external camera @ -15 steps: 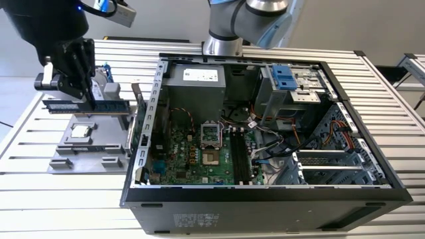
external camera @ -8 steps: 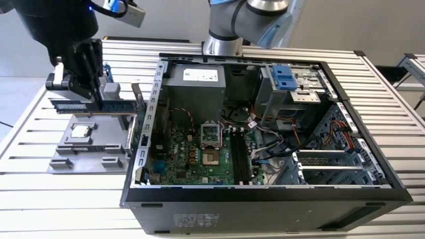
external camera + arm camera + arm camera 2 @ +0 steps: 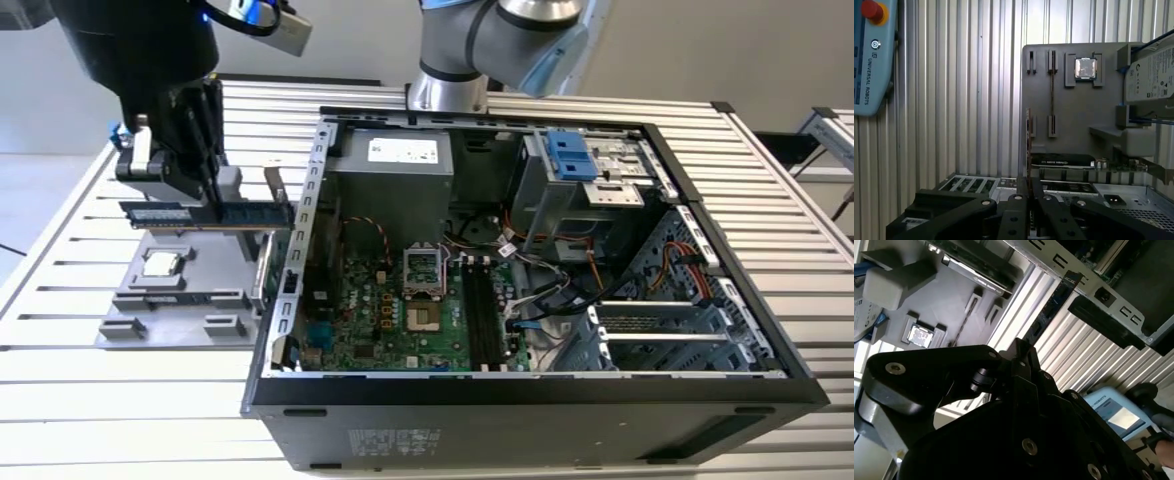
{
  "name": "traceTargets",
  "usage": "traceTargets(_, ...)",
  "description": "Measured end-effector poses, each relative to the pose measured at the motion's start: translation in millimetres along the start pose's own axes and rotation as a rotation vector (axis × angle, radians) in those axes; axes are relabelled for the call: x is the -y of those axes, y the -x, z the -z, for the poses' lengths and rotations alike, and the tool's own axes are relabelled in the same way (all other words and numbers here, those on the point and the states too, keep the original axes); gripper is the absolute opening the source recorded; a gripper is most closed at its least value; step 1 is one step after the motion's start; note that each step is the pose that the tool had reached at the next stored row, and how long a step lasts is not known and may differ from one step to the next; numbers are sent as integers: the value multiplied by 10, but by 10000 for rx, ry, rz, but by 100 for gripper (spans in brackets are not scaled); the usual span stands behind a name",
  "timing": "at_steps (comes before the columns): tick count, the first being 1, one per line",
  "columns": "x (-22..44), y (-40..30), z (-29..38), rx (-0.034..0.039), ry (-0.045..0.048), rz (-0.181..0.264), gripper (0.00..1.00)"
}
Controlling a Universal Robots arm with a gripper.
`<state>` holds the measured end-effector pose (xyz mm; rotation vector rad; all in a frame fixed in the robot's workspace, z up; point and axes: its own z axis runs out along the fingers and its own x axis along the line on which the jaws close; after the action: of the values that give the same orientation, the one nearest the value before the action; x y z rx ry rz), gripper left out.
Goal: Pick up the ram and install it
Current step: 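Pick up the ram and move it above insertion slot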
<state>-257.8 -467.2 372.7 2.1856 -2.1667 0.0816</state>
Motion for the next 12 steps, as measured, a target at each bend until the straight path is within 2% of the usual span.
traceTargets(11, 164, -1, 1, -1, 1, 0, 0)
traceTargets(12, 194, -2, 2, -1, 1, 0, 0)
